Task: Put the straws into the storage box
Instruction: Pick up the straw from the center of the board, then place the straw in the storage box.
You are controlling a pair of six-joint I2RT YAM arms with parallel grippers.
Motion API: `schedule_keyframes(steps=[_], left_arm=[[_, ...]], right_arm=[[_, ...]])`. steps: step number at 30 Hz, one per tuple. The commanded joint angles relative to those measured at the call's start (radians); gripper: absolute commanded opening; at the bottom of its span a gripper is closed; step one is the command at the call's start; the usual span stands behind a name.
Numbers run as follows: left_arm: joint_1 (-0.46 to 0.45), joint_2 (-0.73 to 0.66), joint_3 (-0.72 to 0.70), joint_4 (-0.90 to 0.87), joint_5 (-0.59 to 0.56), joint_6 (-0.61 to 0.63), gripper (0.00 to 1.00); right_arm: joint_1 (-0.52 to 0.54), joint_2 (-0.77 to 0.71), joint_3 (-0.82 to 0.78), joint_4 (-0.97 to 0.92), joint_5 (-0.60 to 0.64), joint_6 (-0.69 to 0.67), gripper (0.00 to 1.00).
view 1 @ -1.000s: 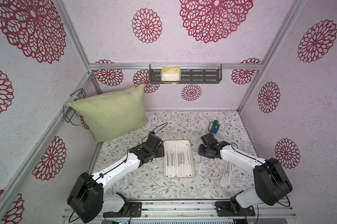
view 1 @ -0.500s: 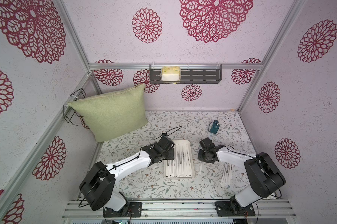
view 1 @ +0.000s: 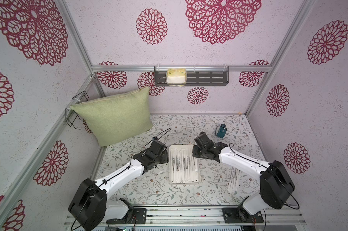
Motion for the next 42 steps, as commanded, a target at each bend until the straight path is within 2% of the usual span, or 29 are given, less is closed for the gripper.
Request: schedule_keyframes(steps=[1,6,18,26,30,36,42], left_arm=[[0.005,-0.015,-0.002,0.027,0.008,-0.018,0.65],[0.005,-0.039,-0.019,0.019,0.009,-0.025,0.65],[0.007,-0.039,-0.038,0.032,0.014,-0.026,0.65],[0.007,-0.047,-0.042,0.025,-0.003,-0.011,0.65],[0.007,-0.047,-0.037,0.027,-0.003,-0.009,0.65],[0.008,-0.034,-0.031,0.032,-0.001,-0.002,0.65],[0.008,-0.027,-0.02,0.03,0.01,-0.003,0.65]], right_arm=[[0.048,0.072,0.021,0.04,-0.053,0.066,0.12],[0.081,0.155,0.044,0.116,-0.104,0.105,0.12],[0.095,0.265,-0.002,0.186,-0.121,0.148,0.12],[0.098,0.27,-0.019,0.186,-0.125,0.154,0.14],[0.1,0.233,0.009,0.158,-0.126,0.15,0.19],[0.08,0.181,0.042,0.086,-0.058,0.119,0.25],[0.042,0.209,0.045,0.082,-0.021,0.091,0.25]])
